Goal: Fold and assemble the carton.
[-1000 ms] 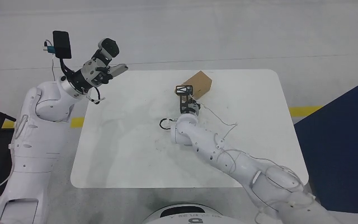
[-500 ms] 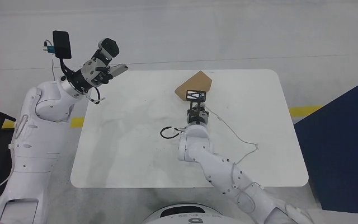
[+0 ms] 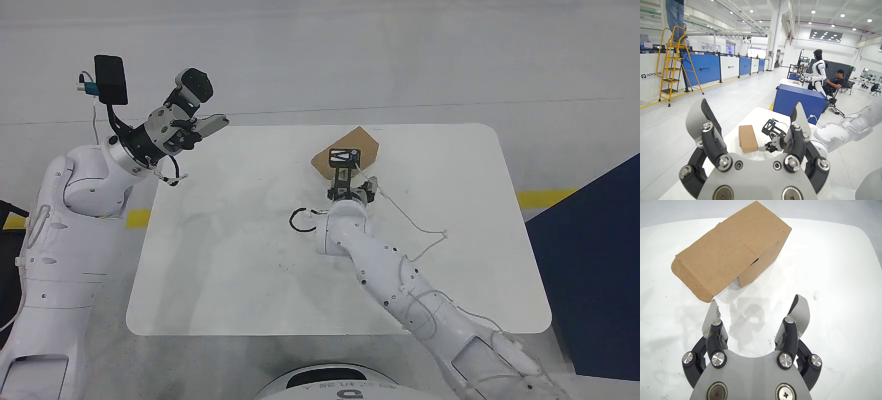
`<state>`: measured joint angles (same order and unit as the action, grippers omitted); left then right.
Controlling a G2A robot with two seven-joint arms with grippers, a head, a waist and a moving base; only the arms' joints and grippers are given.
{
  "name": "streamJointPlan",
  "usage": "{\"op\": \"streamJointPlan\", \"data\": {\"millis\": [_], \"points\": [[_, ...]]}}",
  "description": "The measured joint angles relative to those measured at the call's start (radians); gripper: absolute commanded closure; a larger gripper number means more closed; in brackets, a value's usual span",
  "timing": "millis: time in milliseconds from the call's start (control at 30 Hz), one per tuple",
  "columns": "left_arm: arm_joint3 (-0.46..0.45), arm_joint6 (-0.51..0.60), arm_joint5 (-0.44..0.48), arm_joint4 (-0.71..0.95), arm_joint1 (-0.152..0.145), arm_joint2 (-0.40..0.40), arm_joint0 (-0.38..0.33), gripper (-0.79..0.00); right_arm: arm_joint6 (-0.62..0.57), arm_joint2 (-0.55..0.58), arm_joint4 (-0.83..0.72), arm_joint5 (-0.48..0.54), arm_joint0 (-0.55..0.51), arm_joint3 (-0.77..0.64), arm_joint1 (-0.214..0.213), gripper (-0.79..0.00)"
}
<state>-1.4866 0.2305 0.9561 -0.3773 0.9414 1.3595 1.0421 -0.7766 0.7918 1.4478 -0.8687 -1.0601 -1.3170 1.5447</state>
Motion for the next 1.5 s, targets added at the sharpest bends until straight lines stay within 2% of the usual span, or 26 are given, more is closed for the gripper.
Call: {"op": "streamJointPlan", "data": {"millis": [133,267,367,400,433,533,567,600,633,867,1067,1200,1367,1433,1500], "points": [[0.000,0.000,0.000,0.000,0.000,0.000,0.000,-0.785,0.082,0.015,-0.077,0.004,0.047,0.108,0.026,-0.727],[0.000,0.000,0.000,0.000,0.000,0.000,0.000,-0.785,0.143,0.013,-0.125,-0.021,0.094,0.208,0.054,-0.745],[0.000,0.000,0.000,0.000,0.000,0.000,0.000,-0.785,0.189,0.011,-0.155,-0.025,0.119,0.270,0.072,-0.686],[0.000,0.000,0.000,0.000,0.000,0.000,0.000,-0.785,0.197,0.013,-0.167,-0.029,0.127,0.289,0.078,-0.637],[0.000,0.000,0.000,0.000,0.000,0.000,0.000,-0.785,0.206,0.015,-0.186,-0.030,0.138,0.311,0.085,-0.446],[0.000,0.000,0.000,0.000,0.000,0.000,0.000,-0.785,0.236,0.012,-0.224,-0.031,0.159,0.362,0.105,-0.240],[0.000,0.000,0.000,0.000,0.000,0.000,0.000,-0.785,0.245,0.010,-0.231,-0.034,0.165,0.377,0.111,-0.197],[0.000,0.000,0.000,0.000,0.000,0.000,0.000,-0.785,0.256,0.008,-0.235,-0.038,0.170,0.390,0.116,-0.062],[0.000,0.000,0.000,0.000,0.000,0.000,0.000,-0.785,0.272,0.007,-0.236,-0.050,0.175,0.405,0.122,0.000],[0.000,0.000,0.000,0.000,0.000,0.000,0.000,-0.785,0.347,0.029,-0.256,-0.117,0.158,0.407,0.141,0.000],[0.000,0.000,0.000,0.000,0.000,0.000,0.000,-0.785,0.360,0.055,-0.214,-0.138,0.086,0.283,0.131,0.000],[0.000,0.000,0.000,0.000,0.000,0.000,0.000,-0.785,0.184,0.081,-0.167,-0.046,0.018,0.104,0.102,0.000],[0.000,0.000,0.000,0.000,0.000,0.000,0.000,-0.785,-0.136,0.150,0.004,0.087,-0.141,-0.287,0.043,0.000],[0.000,0.000,0.000,0.000,0.000,0.000,0.000,-0.785,-0.207,0.159,0.039,0.109,-0.172,-0.418,0.037,0.000],[0.000,0.000,0.000,0.000,0.000,0.000,0.000,-0.785,-0.195,0.158,0.027,0.104,-0.163,-0.436,0.038,0.000]]}}
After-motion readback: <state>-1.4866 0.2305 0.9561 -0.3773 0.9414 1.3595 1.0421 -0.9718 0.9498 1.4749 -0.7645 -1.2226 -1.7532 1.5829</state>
